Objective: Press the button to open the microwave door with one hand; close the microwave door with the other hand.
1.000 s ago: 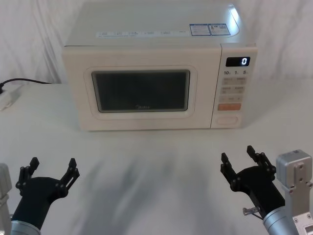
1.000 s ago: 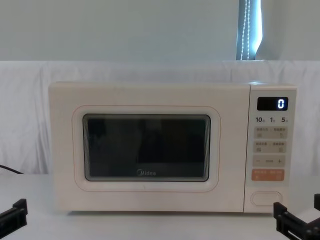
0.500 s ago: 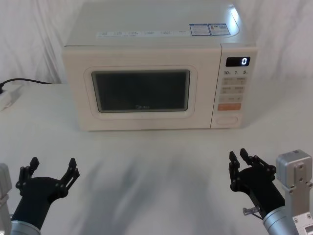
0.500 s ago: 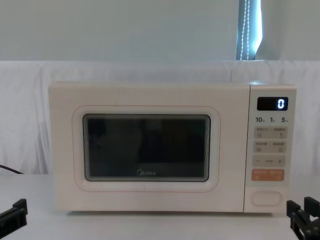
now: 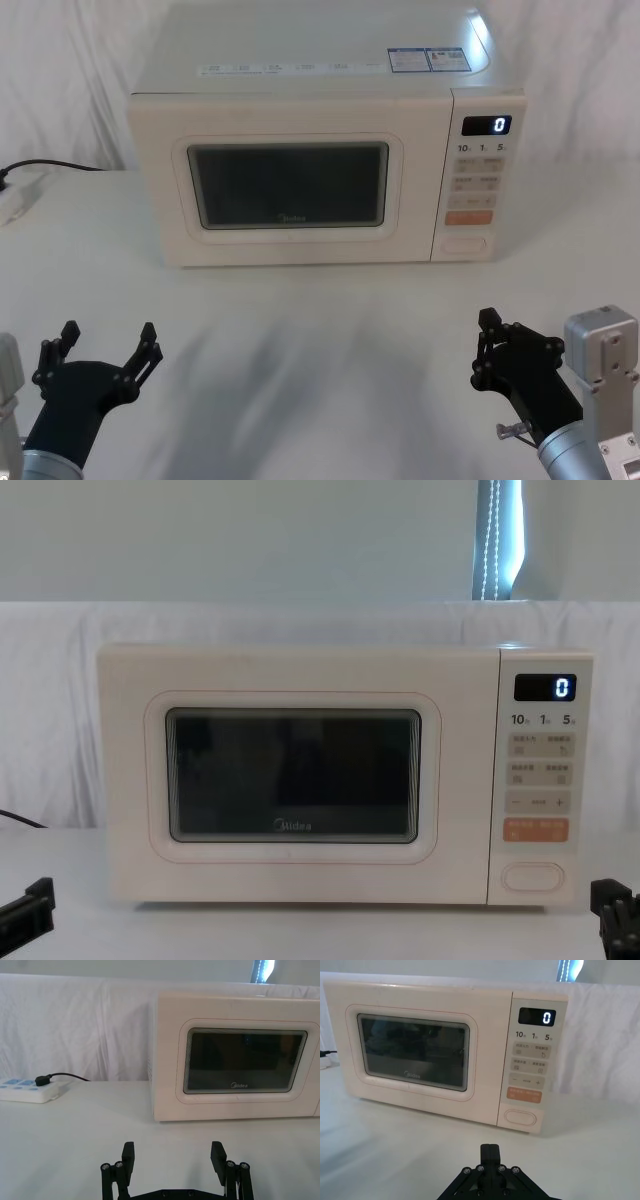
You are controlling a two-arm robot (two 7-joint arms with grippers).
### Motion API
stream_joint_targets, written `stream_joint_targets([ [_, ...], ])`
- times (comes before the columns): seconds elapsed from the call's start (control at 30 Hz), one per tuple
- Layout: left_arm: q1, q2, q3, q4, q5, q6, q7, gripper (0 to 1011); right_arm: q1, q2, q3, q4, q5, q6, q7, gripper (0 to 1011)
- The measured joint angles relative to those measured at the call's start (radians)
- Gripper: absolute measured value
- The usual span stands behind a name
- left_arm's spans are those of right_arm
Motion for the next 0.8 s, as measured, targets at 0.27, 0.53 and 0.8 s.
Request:
stream_joint_targets([
  [0.27,0.000,0.000,0.000,0.000,0.000,0.000,0.000,1001,0.019,-0.014,0.018,0.016,0.012,0.017,0.041,0],
  [0.53,0.000,0.000,0.000,0.000,0.000,0.000,0.000,1001,0.068,-0.037,0.045,0.068,0.049,0.049,0.110,0],
  [0.8,0.000,0.000,0.000,0.000,0.000,0.000,0.000,1001,0.123,-0.056,0.075,0.131,0.076,0.079,0.147,0],
])
